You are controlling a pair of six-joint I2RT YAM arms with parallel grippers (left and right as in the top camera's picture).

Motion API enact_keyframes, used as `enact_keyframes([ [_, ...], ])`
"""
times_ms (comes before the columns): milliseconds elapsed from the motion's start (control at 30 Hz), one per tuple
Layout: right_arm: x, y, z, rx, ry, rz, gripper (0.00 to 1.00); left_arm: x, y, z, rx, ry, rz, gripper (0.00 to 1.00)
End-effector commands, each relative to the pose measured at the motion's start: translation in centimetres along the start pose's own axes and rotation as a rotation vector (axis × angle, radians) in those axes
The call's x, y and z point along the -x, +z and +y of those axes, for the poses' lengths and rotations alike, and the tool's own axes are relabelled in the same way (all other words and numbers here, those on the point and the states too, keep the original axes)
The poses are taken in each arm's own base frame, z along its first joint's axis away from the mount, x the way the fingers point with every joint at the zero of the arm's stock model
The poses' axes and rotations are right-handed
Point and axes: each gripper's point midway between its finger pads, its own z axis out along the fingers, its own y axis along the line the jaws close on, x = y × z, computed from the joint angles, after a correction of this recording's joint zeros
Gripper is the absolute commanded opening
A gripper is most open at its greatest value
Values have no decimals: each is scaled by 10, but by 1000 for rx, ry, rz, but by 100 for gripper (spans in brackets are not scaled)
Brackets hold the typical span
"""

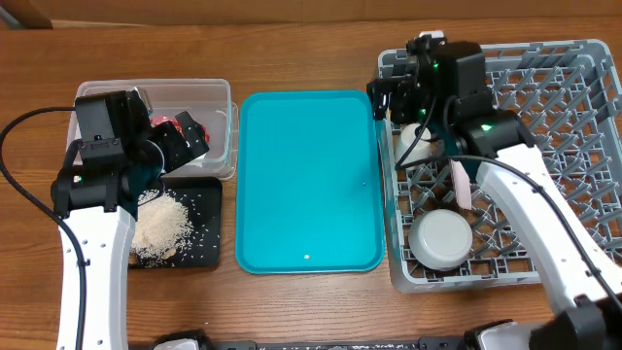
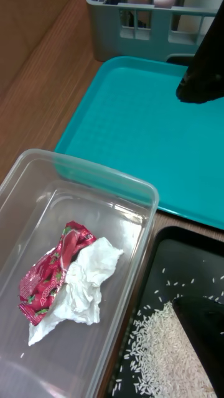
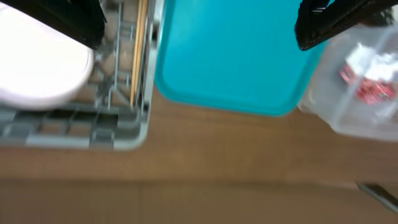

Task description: Sort waste into correct bins and load items into the dishwasher

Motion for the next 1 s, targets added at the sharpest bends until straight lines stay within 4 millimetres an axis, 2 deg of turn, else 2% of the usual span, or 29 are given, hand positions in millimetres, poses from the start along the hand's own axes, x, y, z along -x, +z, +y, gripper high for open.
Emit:
enact_keyframes([
  [0,48,-56,18,33,-31,-197,100,3,-4,-2,-2,15,-17,100],
  [100,71,-94,26,53,-45,-307,100,4,-4,-2,-2,15,-18,100],
  [200,82,-130,32,63,-53,-381,100,4,-4,-2,-2,15,-18,100],
  [300,86,-164,30,43,-52,-454,100,4,-4,-2,-2,15,-18,100],
  [400,79,-196,22,-6,-43,-524,100,4,-4,-2,-2,15,-18,100],
  [567,43,-231,13,-22,-40,-624,100,4,-4,-2,-2,15,-18,100],
  [700,-1,-252,8,-1,-47,-685,100,4,-4,-2,-2,15,-18,100],
  [833,-39,-260,-1,13,-60,-725,100,4,-4,-2,-2,15,-18,100],
  [967,-66,-256,-16,-23,-56,-765,100,4,-4,-2,-2,15,-18,100],
])
